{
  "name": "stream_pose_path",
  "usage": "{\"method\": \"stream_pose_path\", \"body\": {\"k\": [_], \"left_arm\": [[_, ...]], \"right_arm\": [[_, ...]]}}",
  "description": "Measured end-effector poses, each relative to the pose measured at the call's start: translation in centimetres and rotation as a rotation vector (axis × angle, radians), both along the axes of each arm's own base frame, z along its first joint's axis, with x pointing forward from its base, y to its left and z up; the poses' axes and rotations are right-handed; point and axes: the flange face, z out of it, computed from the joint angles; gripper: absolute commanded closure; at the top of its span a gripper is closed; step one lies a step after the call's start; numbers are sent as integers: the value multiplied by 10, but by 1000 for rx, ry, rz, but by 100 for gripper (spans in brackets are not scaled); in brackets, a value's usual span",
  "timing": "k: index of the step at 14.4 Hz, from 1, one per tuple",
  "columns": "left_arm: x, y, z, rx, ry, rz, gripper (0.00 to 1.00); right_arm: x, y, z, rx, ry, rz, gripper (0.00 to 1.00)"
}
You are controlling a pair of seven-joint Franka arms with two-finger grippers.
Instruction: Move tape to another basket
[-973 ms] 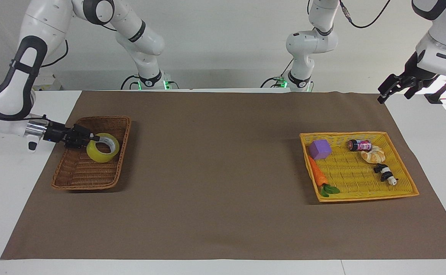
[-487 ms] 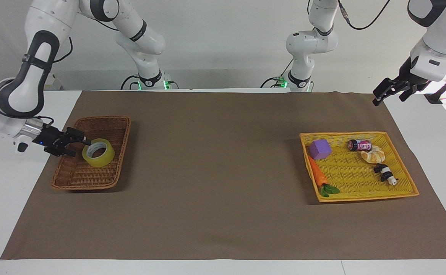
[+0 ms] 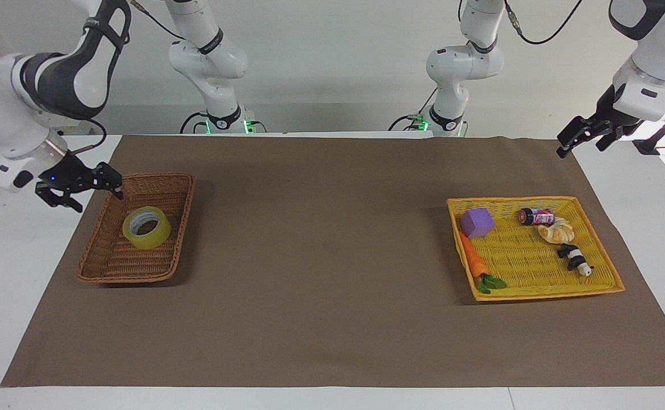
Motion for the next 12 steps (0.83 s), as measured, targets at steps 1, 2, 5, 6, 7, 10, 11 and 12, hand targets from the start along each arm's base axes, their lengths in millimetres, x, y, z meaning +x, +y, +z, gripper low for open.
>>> {"method": "stream_pose_path", "body": {"k": [1,2,5,6,7,10,11,12], "left_arm": [[0,0,0,0,0,0,0],[0,0,0,0,0,0,0],[0,0,0,0,0,0,0],[0,0,0,0,0,0,0],[0,0,0,0,0,0,0],[0,0,0,0,0,0,0],[0,0,0,0,0,0,0],[0,0,0,0,0,0,0]], "right_arm": [[-9,10,19,-18,31,-37,0],[-13,25,36,-51,43,-64,0],[-19,74,76,-120,47,-59,0],[-21,85,87,-124,51,-50,0],[-22,91,94,-126,53,-45,0],[-22,102,94,-128,71,-71,0],[-21,104,92,-129,79,-81,0],[-20,105,91,-129,83,-86,0]]}}
